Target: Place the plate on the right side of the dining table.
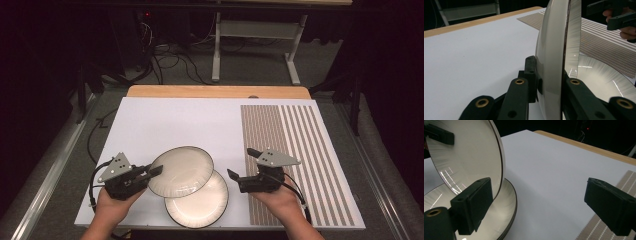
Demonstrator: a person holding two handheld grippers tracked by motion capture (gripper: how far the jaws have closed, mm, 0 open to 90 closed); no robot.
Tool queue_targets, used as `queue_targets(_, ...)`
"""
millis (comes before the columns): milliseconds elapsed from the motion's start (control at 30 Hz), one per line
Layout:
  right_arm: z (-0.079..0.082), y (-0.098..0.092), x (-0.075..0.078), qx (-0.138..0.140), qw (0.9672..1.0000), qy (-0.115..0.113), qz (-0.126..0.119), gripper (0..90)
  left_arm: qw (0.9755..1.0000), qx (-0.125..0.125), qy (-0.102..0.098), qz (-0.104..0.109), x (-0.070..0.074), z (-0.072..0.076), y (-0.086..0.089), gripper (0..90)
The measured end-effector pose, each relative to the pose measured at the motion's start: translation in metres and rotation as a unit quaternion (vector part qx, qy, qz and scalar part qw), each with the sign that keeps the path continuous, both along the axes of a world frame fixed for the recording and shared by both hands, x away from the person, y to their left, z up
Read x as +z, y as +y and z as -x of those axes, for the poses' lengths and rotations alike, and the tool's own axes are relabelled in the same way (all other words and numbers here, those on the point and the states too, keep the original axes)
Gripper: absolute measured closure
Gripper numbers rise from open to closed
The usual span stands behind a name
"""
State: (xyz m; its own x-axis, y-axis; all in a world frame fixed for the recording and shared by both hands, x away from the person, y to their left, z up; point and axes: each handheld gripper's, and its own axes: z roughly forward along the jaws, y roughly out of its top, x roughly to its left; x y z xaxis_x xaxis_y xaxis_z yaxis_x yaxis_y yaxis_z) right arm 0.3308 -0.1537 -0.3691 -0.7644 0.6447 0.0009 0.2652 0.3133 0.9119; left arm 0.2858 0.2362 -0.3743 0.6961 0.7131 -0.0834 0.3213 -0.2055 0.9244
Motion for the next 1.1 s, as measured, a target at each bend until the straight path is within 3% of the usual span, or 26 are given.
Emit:
queue_targets(567,-0.006,0.05,-0.013,0.035,0.9988,0.034,0.003,24.1,1.0,0.0,-0.002,-0.003,0.0,0.0,0.0,79.3)
queue_targets(633,-0.007,0.054,-0.015,0.038,0.9986,0.038,-0.002,31.4,1.0,-0.001,-0.002,-0.004,0.0,0.0,0.0,79.2)
queue_targets(733,-0.007,0.059,-0.017,0.041,0.9983,0.043,-0.005,35.0,1.0,0.0,-0.003,-0.005,0.0,0.0,0.0,79.2)
queue_targets(800,-0.008,0.062,-0.02,0.042,0.998,0.047,-0.009,45.4,1.0,0.0,-0.004,-0.006,0.0,0.0,0.0,79.1)
queue_targets(833,-0.008,0.062,-0.02,0.042,0.998,0.047,-0.009,45.4,1.0,0.0,-0.004,-0.006,0.0,0.0,0.0,79.1)
queue_targets(967,-0.01,0.066,-0.022,0.046,0.9973,0.053,-0.019,59.5,1.0,-0.001,-0.005,-0.007,0.0,0.0,0.0,79.1)
queue_targets(1100,-0.013,0.068,-0.026,0.047,0.9963,0.067,-0.025,65.6,0.9999,-0.001,-0.006,-0.008,0.0,0.001,0.0,79.1)
